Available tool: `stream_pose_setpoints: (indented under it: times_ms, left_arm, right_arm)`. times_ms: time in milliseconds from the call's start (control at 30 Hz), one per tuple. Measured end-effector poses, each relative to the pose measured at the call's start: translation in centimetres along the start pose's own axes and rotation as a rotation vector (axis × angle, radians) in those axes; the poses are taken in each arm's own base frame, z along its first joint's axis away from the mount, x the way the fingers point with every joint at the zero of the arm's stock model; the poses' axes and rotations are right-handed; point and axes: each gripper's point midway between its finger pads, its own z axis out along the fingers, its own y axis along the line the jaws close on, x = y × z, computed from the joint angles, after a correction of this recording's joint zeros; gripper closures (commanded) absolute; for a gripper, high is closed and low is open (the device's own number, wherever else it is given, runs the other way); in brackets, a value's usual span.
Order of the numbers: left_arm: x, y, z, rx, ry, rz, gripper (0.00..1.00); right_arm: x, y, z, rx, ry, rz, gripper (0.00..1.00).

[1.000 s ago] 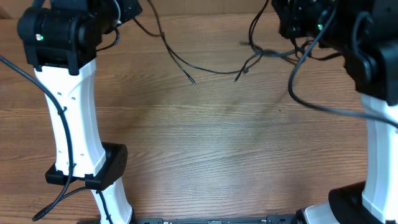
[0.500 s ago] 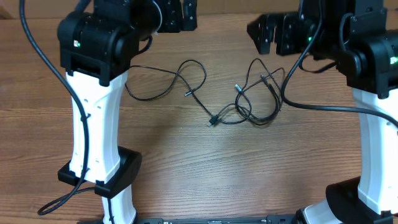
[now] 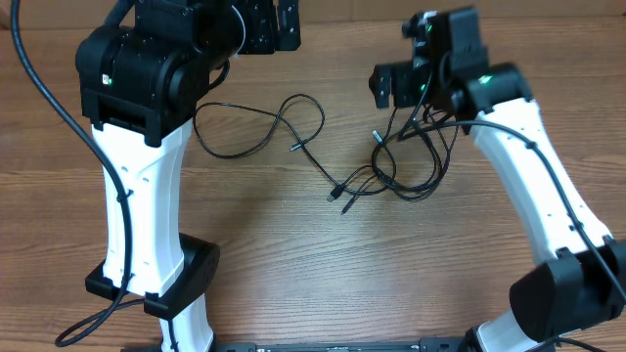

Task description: Untangle cables

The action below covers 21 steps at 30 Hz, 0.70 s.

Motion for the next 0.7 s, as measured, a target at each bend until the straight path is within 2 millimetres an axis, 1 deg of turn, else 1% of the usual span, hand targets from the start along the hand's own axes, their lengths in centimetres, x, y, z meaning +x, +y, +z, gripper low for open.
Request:
stream_pose_setpoints:
  times_ms: [33,133,233,300,433,500,533,600,700]
  left_arm:
    - [0.1,0.0,0.0,-0.002,0.004,0.000,0.00]
    - [0.9,0.3,0.0,-0.015,0.038,0.001,0.00]
    - [1.6,0.6,-0.1,-0.023,0.064,0.002,0.00]
    - [1.8,0.6,-0.1,-0.026,0.071,0.002,0.00]
    - [2.1,0.7,-0.1,-0.029,0.084,0.002,0.00]
    - [2.2,0.8,-0.1,-0.031,0.090,0.003,0.00]
    - [2.2,0.8,-0.1,-0.031,0.090,0.003,0.00]
    - [2.2,0.8,-0.1,-0.032,0.090,0.003,0.00]
    - [2.2,0.8,-0.1,-0.031,0.090,0.003,0.00]
  right_arm:
    - [0.9,-0.2,0.9,0.005,0.012,-0.024,0.00]
    - [3.5,-0.9,3.4,0.021,0.035,-0.111,0.05]
    - [5.5,-2.0,4.7,0.048,0.063,-0.193,0.08]
    - [5.9,-3.0,4.7,0.067,0.076,-0.227,0.09]
    - [5.7,-5.3,4.5,0.103,0.074,-0.234,0.10]
    - [6.0,-6.8,4.4,0.115,0.083,-0.222,0.14]
    - [6.1,-7.1,4.5,0.114,0.089,-0.218,0.17]
    - [6.9,-7.7,5.3,0.096,0.113,-0.200,0.20]
    - [8.5,-7.8,7.0,0.061,0.167,-0.187,0.20]
